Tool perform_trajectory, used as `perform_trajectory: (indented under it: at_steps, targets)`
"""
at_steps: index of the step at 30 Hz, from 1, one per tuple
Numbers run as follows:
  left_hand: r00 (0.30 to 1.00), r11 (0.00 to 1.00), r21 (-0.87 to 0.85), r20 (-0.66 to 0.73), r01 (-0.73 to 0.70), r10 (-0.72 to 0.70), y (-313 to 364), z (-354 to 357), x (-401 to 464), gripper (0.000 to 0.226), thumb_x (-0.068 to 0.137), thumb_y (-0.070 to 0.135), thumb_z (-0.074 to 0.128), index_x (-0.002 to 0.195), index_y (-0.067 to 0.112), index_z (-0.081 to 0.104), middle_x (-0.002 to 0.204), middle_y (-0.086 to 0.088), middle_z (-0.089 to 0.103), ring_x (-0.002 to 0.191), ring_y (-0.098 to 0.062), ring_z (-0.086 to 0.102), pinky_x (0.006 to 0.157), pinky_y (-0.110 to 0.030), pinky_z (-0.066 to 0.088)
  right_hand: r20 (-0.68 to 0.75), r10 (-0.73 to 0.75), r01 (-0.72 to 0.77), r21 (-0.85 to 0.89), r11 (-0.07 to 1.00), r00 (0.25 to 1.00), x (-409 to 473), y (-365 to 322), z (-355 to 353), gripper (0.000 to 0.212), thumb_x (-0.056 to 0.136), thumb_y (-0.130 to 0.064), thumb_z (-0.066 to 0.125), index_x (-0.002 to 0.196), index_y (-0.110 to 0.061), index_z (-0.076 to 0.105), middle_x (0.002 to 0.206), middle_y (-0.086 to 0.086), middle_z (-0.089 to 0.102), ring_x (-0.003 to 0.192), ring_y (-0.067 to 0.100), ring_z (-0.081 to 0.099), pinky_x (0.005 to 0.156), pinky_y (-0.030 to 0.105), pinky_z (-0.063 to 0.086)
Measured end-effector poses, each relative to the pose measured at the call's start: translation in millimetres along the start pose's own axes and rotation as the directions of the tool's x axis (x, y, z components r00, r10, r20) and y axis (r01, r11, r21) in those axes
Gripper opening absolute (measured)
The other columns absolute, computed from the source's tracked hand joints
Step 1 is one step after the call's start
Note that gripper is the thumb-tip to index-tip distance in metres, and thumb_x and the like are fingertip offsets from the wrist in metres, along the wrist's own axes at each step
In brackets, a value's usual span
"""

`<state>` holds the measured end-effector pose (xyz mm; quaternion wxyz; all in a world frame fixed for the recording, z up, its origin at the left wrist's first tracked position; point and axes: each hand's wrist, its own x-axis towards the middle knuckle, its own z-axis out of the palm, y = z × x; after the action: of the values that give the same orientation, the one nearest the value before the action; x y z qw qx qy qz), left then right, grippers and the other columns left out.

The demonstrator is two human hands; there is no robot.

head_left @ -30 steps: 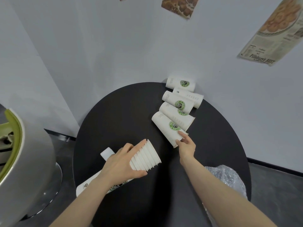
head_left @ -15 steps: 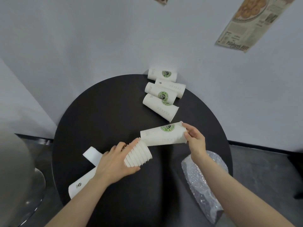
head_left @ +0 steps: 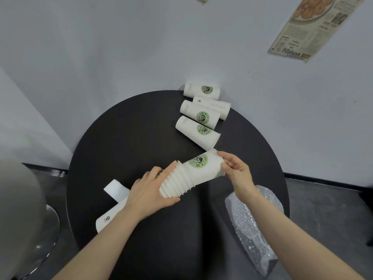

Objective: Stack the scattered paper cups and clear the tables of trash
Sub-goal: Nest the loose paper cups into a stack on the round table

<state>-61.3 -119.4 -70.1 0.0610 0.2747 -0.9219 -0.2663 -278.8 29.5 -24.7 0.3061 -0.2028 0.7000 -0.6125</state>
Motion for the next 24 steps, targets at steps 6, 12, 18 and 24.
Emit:
perform_trajectory:
  at_steps: [6,12,18,24]
  targets:
    - [0.998,0.999,0.046,0.053,0.021,-0.023,2,13,10,0.099,0.066,0.076,0.052,0.144,0.055,-0.006,0.120,0.016,0.037,0.101,-0.010,0.047,0.078,-0.028,0.043,0.125,0.052,-0.052,-0.001,0.999,0.991,-8,18,33,0.036,0.092,0.009,0.048,0.103,-0.019,0.068,0.084,-0.006,0.072,0.080,0.004,0.064,0.076,0.019,0.050]
    - [0.996,0.992,0.123,0.074,0.042,-0.051,1,23,9,0.099,0.067,0.078,0.048,0.146,0.051,-0.005,0.123,0.014,0.038,0.102,-0.012,0.049,0.080,-0.030,0.044,0.169,0.125,-0.126,0.000,0.992,0.978,-14,35,49,0.032,0.093,0.006,0.049,0.108,-0.015,0.067,0.095,0.004,0.071,0.091,0.013,0.064,0.082,0.026,0.051]
    - [0.998,0.986,0.160,0.054,0.035,-0.045,-2,31,8,0.098,0.067,0.084,0.041,0.146,0.050,-0.007,0.126,0.013,0.039,0.103,-0.011,0.051,0.080,-0.029,0.044,0.081,0.131,-0.132,0.012,0.991,0.988,-1,35,39,0.029,0.088,0.000,0.062,0.109,-0.019,0.068,0.100,0.005,0.069,0.092,0.011,0.063,0.077,0.020,0.051]
    - [0.998,0.993,0.119,0.059,0.027,-0.034,-10,32,10,0.096,0.064,0.089,0.031,0.143,0.053,-0.009,0.125,0.016,0.038,0.103,-0.009,0.051,0.082,-0.027,0.045,-0.194,0.175,-0.170,0.042,0.985,0.965,48,25,28,0.043,0.082,0.002,0.068,0.111,-0.029,0.066,0.117,-0.004,0.059,0.106,0.009,0.053,0.095,0.029,0.043]
